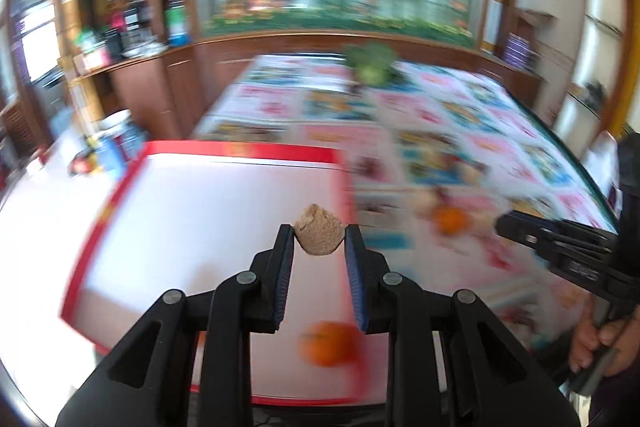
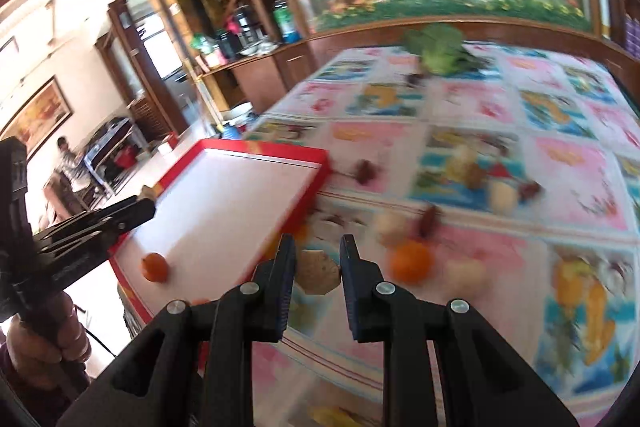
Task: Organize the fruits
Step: 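Lower the cube into the tray with the left tool while the right tool drops the cake there, then return the right tool to the table and grasp a tan cube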
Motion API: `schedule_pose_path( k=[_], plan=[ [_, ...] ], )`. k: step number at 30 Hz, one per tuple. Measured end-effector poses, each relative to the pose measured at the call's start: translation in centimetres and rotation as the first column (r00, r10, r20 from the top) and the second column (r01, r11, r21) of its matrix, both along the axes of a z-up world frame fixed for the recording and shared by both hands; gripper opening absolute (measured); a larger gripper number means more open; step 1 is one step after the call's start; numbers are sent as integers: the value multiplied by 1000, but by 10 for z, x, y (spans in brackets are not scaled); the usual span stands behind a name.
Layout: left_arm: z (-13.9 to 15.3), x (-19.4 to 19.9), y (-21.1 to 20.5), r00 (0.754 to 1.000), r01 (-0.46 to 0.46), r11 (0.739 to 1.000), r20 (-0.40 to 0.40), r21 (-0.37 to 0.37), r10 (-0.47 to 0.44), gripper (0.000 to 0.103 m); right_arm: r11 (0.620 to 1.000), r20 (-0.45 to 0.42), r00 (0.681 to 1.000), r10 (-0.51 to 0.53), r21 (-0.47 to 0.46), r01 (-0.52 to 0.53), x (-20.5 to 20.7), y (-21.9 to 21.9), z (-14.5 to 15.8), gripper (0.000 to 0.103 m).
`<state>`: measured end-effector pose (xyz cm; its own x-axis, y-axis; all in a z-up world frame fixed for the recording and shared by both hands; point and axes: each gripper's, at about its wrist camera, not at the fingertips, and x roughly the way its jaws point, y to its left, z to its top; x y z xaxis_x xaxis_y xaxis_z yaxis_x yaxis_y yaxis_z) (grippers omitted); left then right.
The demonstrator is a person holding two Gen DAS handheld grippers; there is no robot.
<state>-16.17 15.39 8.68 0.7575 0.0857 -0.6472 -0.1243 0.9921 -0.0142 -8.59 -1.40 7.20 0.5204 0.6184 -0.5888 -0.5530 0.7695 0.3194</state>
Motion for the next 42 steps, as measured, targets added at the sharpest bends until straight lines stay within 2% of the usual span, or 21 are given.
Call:
schedule_pose_path(
  k=[5,10,19,23,26,28,30,32,35,37,39,42],
  plan=[
    [-5,7,57,993,-121,993,-9,9,121,28,994,2,995,98,-37,-98,11,69,5,21],
    [-22,24,89,984,-164,986,-68,16,164,28,983,-51,989,142,-106,-147,27,126,-7,21],
    [-54,28,127,963,-210,978,-176,-13,205,28,958,-125,976,181,-203,-204,21,170,-28,21],
    [-56,23,130,957,-221,975,-194,-15,214,28,948,-161,971,179,-236,-214,18,176,-35,22],
    [-58,23,133,951,-235,972,-211,-15,226,29,950,-186,967,173,-227,-214,20,173,-36,23],
    [-59,24,136,946,-249,968,-221,-27,237,40,958,-183,968,170,-199,-206,19,166,-31,26],
    [-57,22,136,942,-265,964,-218,-16,255,67,967,-170,970,175,-156,-202,18,154,-23,30],
    [-52,17,134,940,-285,959,-195,3,280,76,976,-141,976,169,-115,-186,14,139,-14,34],
    [-38,11,123,946,-289,957,-143,38,292,77,985,-90,985,148,-76,-155,11,115,-4,34],
    [-31,7,116,951,-282,959,-120,29,283,78,992,-62,991,121,-35,-123,10,88,3,35],
    [-26,6,104,960,-256,967,-108,21,256,82,997,-34,997,75,-23,-76,10,62,7,38],
    [-20,4,74,978,-183,983,-93,28,184,82,1000,-14,1000,7,-17,-7,11,23,7,41]
  ],
)
